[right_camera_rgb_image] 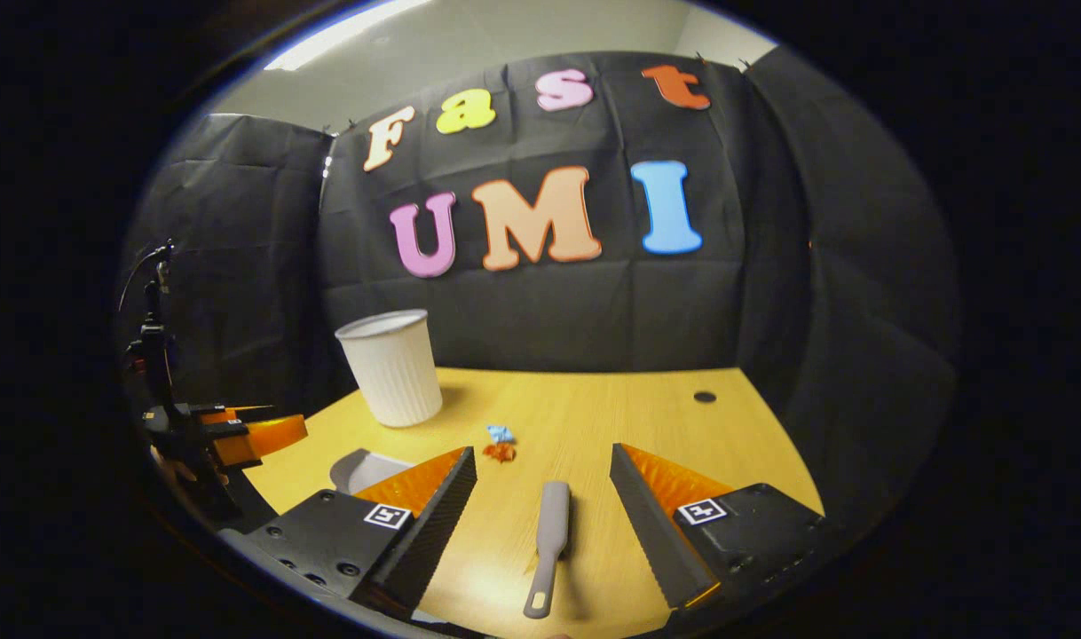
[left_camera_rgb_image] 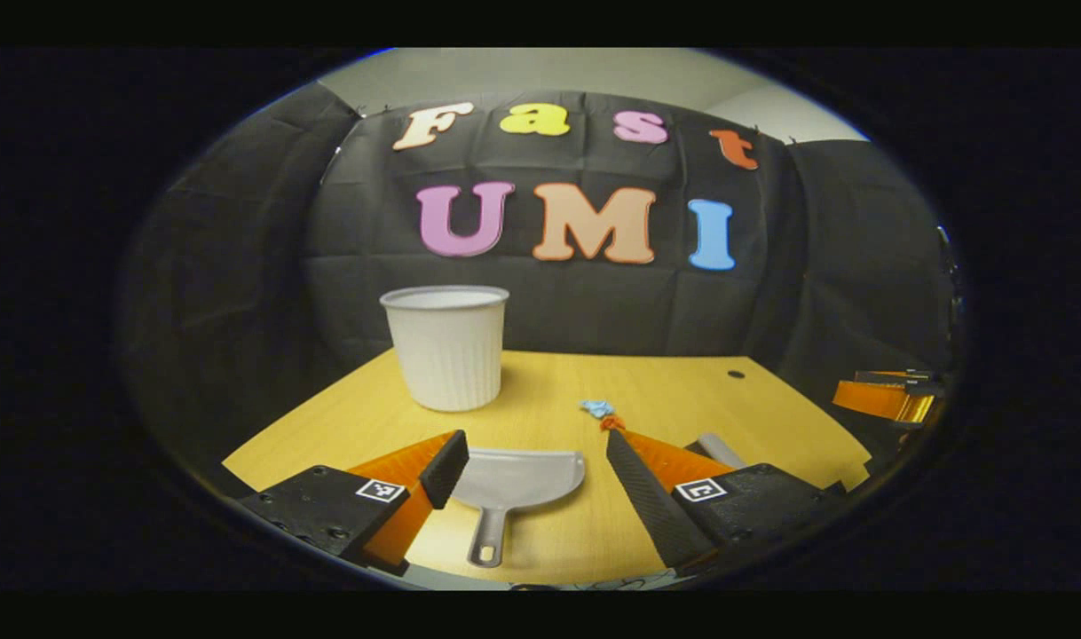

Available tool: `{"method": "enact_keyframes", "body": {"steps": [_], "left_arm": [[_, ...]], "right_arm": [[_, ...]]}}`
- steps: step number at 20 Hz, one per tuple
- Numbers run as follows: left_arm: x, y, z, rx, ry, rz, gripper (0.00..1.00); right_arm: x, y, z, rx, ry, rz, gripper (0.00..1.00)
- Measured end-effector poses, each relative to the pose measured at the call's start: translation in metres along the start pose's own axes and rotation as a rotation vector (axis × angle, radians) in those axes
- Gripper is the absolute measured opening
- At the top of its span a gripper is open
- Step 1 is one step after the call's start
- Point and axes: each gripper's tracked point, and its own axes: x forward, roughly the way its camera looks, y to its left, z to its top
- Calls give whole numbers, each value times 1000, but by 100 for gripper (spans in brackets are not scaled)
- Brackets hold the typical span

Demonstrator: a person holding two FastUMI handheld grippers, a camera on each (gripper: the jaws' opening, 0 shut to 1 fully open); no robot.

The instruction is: Pick up the small broom and dustpan from the desktop, sweep the trash into the dustpan with the broom, and then empty the trash into the garbage bin.

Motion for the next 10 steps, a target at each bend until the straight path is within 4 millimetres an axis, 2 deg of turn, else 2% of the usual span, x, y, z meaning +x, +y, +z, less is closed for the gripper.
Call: {"method": "enact_keyframes", "body": {"steps": [3, 5, 8, 10], "left_arm": [[13, 20, -64, 1, 216, 27, 95], [17, 26, -94, -8, 324, 28, 95], [24, 27, -128, -11, 440, 8, 95], [21, 29, -146, -26, 511, -7, 96]], "right_arm": [[26, 1, -67, 10, 214, -2, 92], [36, 0, -92, 30, 305, -1, 93], [50, -16, -127, 20, 441, -38, 93], [59, -21, -145, 6, 521, -50, 93]]}}
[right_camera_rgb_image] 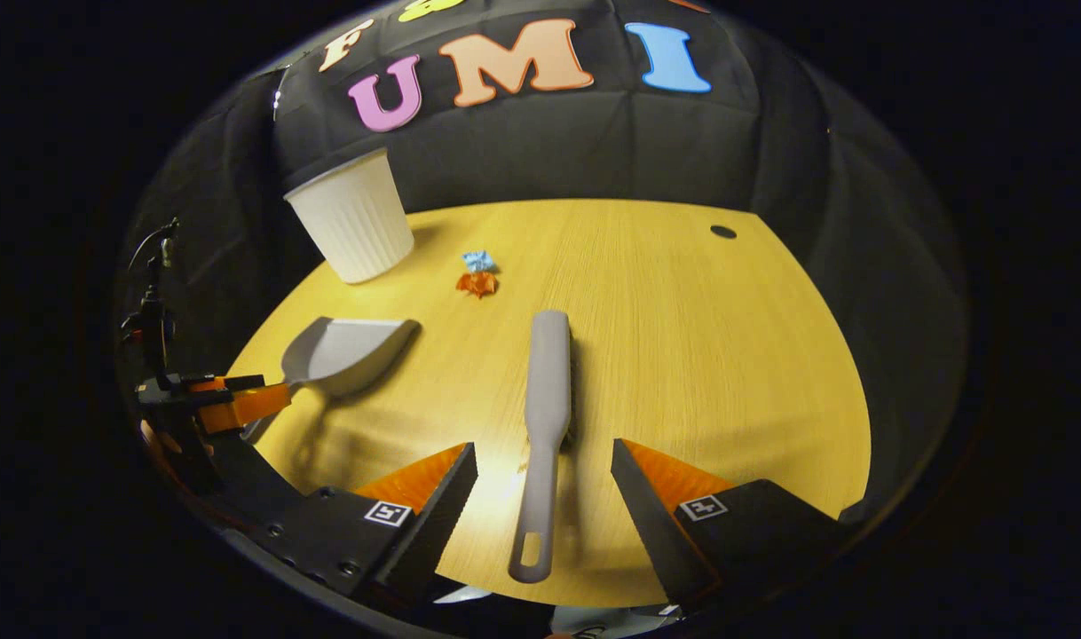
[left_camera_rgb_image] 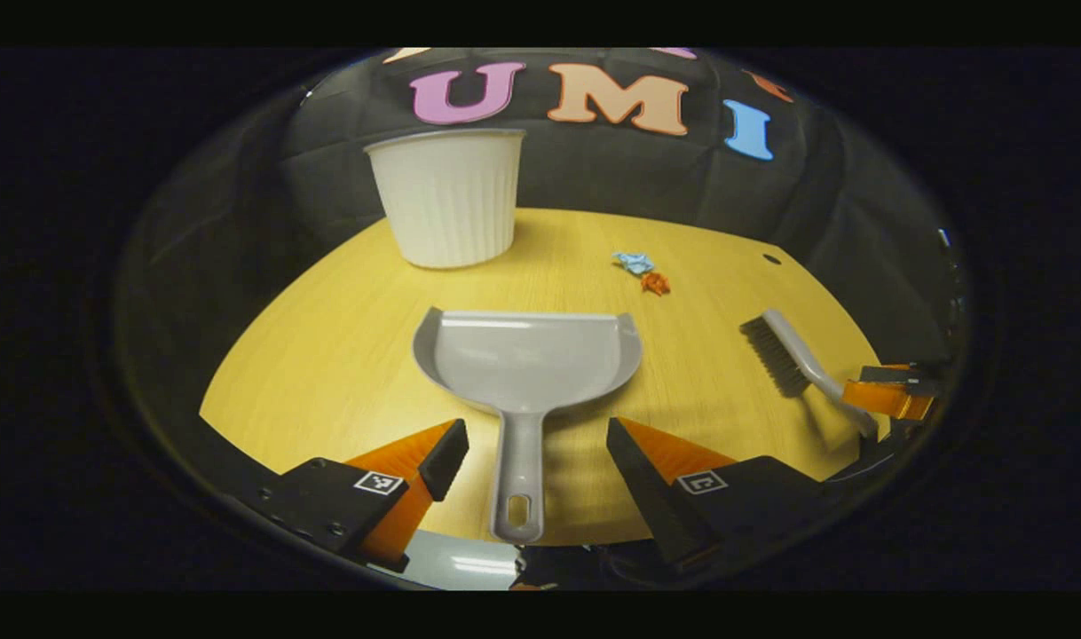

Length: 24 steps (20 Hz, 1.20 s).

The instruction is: Pick up the small broom and dustpan from the desktop, sweep the trash into the dustpan with the broom, and then empty the trash into the garbage bin.

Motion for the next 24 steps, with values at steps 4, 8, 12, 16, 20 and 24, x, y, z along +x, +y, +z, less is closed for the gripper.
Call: {"method": "enact_keyframes", "body": {"steps": [4, 8, 12, 16, 20, 24], "left_arm": [[12, 2, -12, 30, 92, -9, 95], [16, -3, -29, 57, 191, -31, 95], [25, 4, -35, 101, 228, -16, 95], [30, 10, -30, 136, 243, -8, 62], [32, 6, -21, 126, 228, -56, 29], [32, -10, 6, 166, 174, -126, 26]], "right_arm": [[18, -5, -19, -22, 118, -9, 93], [31, -4, -27, -32, 225, -3, 92], [42, -3, -31, -53, 277, -4, 75], [50, -1, -37, -61, 306, 0, 39], [45, -4, -25, -94, 283, 20, 22], [44, -10, 23, -73, 170, 36, 16]]}}
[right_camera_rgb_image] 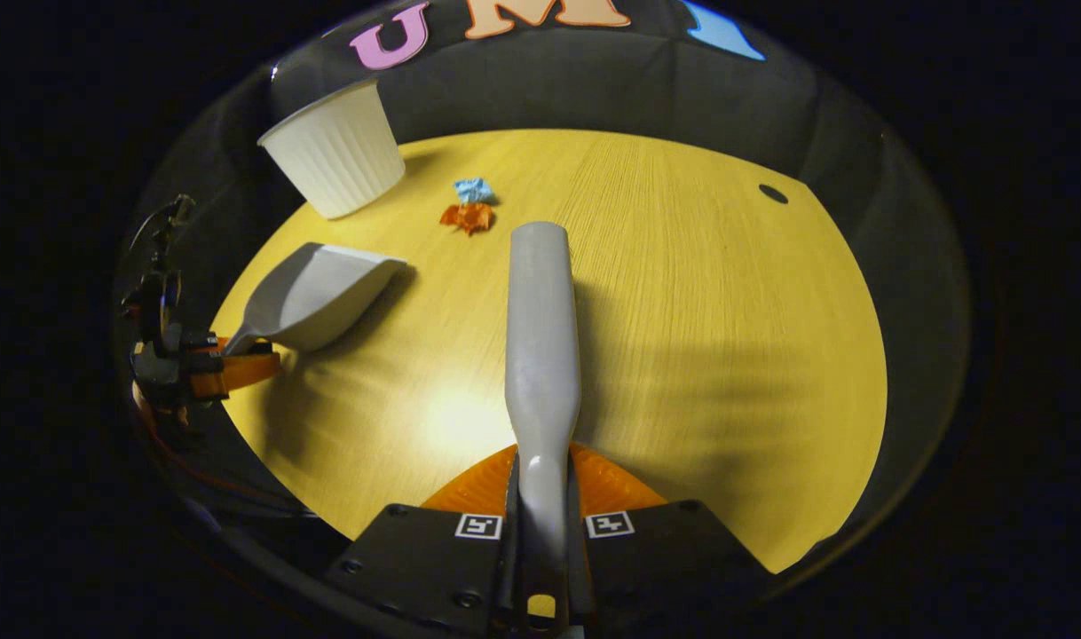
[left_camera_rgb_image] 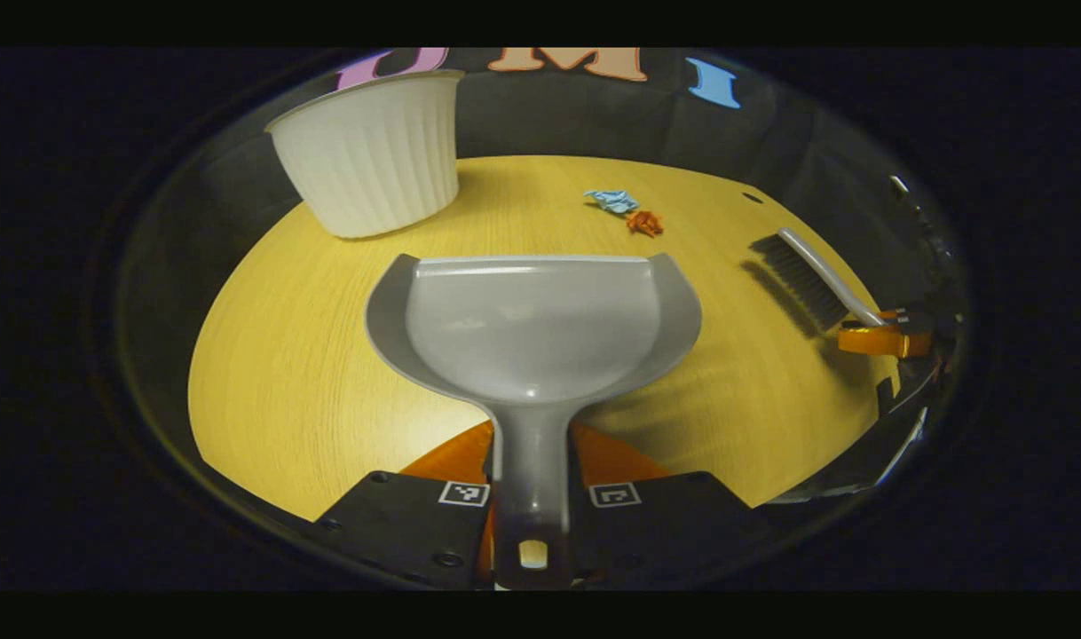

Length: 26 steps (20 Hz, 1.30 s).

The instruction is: Pick up the small broom and dustpan from the desktop, sweep the trash into the dustpan with the broom, and then empty the trash into the garbage bin.

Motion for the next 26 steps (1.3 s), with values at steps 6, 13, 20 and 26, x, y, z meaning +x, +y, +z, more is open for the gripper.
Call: {"method": "enact_keyframes", "body": {"steps": [6, 13, 20, 26], "left_arm": [[16, -25, 28, 141, 4, -69, 27], [26, -42, 30, 229, 39, -127, 26], [32, -42, 27, 227, 49, -129, 28], [33, -42, 24, 227, 51, -127, 27]], "right_arm": [[3, -40, 120, -203, -71, -92, 18], [100, -23, 215, -594, 12, -102, 18], [135, 26, 189, -803, 121, 49, 19], [80, 47, 190, -982, 171, 232, 19]]}}
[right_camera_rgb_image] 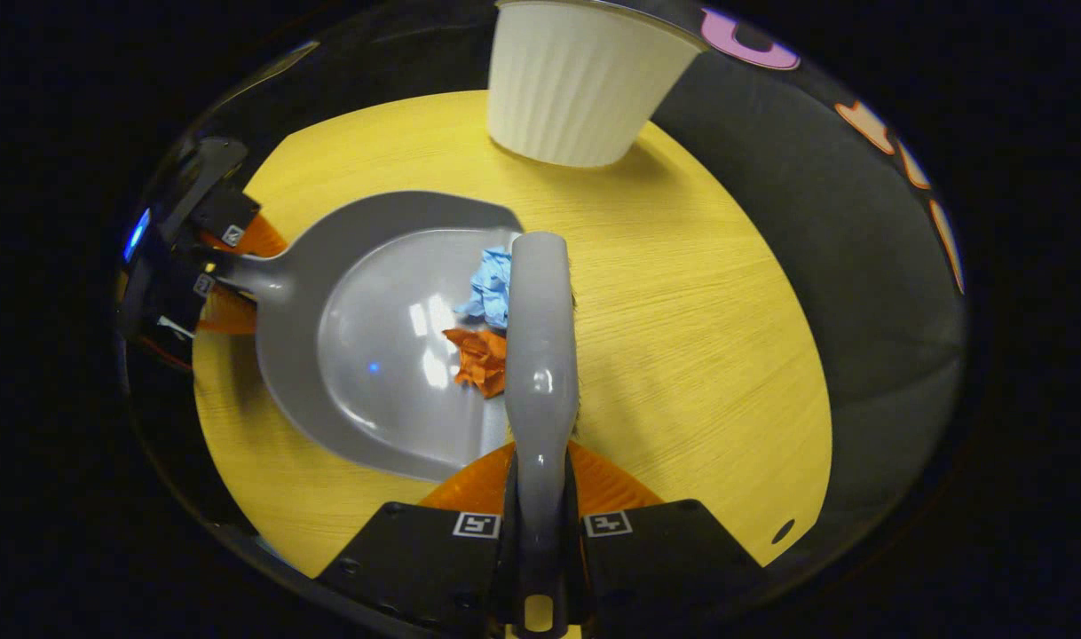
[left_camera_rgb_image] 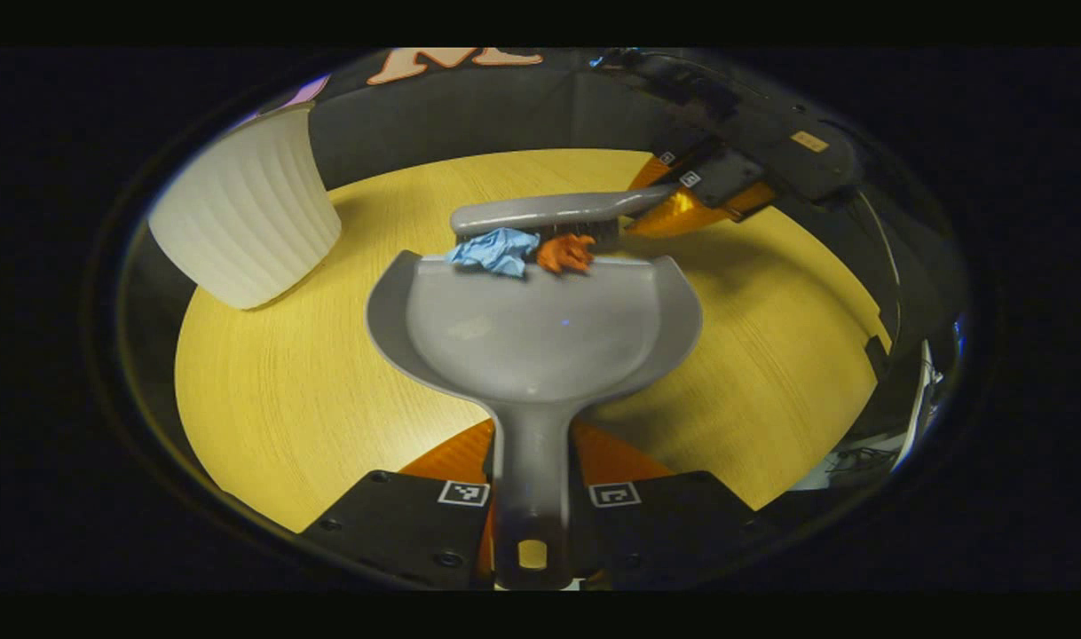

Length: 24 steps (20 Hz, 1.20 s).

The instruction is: Pick up the small broom and dustpan from the desktop, sweep the trash into the dustpan with the broom, and then empty the trash into the garbage bin.

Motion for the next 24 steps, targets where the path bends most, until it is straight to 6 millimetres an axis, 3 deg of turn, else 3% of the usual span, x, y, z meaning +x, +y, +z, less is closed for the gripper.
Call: {"method": "enact_keyframes", "body": {"steps": [3, 4, 6, 9, 11, 13, 14, 16, 17, 20, 24], "left_arm": [[1, 0, 1, -5, -16, 2, 27], [1, 0, 2, -15, -32, 0, 27], [0, 0, 7, -50, -79, -8, 26], [-1, 1, 15, -59, -150, 14, 27], [1, 2, 20, -69, -207, 37, 25], [-3, -1, 27, -92, -261, 53, 26], [-5, -2, 30, -98, -287, 60, 26], [-11, -6, 37, -103, -333, 67, 26], [-13, -5, 39, -104, -349, 75, 26], [-17, -6, 48, -122, -427, 77, 26], [-16, -5, 52, -158, -504, 100, 27]], "right_arm": [[-26, -14, 19, 84, -93, 92, 18], [-39, -30, 26, 145, -135, 79, 19], [-70, -80, 37, 306, -258, 12, 19], [-127, -181, 35, 572, -423, -120, 18], [-162, -248, 18, 736, -505, -186, 19], [-186, -299, -11, 871, -549, -218, 19], [-188, -310, -33, 915, -555, -230, 18], [-185, -312, -63, 977, -550, -247, 19], [-182, -294, -60, 988, -533, -256, 19], [-163, -262, -86, 1038, -483, -217, 18], [-144, -217, -92, 1089, -453, -155, 19]]}}
